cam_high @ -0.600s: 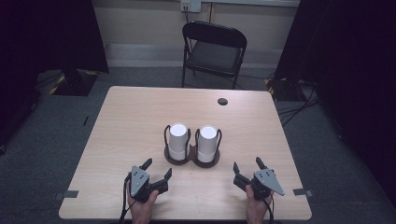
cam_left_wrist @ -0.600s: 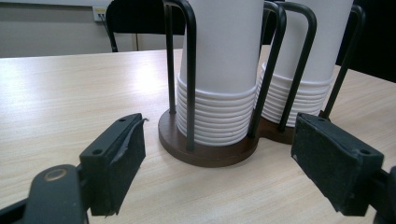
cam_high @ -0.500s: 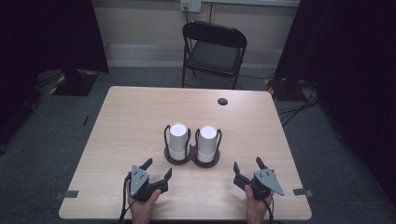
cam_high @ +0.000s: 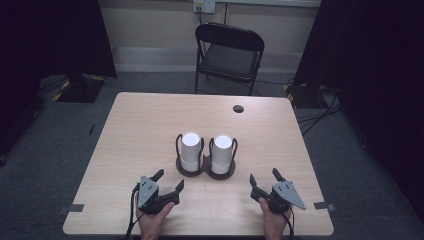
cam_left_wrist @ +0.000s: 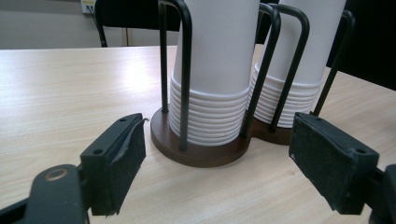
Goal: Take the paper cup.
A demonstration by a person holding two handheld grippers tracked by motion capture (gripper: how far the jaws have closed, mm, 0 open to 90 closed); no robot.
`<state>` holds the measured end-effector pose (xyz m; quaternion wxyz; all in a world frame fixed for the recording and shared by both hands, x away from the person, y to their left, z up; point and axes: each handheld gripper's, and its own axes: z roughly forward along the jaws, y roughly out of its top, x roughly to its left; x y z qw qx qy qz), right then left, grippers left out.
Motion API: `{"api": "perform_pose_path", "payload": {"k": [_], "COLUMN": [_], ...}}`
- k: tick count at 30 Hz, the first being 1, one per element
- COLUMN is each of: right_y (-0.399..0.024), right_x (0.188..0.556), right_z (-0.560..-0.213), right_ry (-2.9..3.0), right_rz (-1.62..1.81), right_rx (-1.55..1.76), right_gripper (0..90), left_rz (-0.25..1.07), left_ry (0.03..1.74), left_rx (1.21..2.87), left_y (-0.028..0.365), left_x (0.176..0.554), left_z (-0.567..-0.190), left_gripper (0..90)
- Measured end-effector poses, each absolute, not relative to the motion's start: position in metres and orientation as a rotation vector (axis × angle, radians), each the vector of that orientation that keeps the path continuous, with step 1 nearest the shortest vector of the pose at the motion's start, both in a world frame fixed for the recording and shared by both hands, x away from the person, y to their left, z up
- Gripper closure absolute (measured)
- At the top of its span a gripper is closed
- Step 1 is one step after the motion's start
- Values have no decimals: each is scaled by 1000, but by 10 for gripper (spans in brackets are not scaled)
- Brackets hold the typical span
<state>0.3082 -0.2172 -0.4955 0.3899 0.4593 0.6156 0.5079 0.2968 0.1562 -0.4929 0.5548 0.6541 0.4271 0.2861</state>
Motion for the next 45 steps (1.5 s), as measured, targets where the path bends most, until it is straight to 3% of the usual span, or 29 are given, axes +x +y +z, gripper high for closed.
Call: {"api": "perform_pose_path", "payload": {"k": [14,45], "right_y": [-217,-215], "right_x": [307,308], "right_z": [-496,-495], "right_ry": [1565,1595], "right_rz": [1294,1291], "right_rx": [1158,1151], "right_gripper": [177,189], "left_rz": [673,616], "left_ry": [1017,831], "left_rx": [1539,1590], "left_y": [155,128], "left_x": [294,308], "left_z": [-485,-448], "left_gripper": [229,252]}}
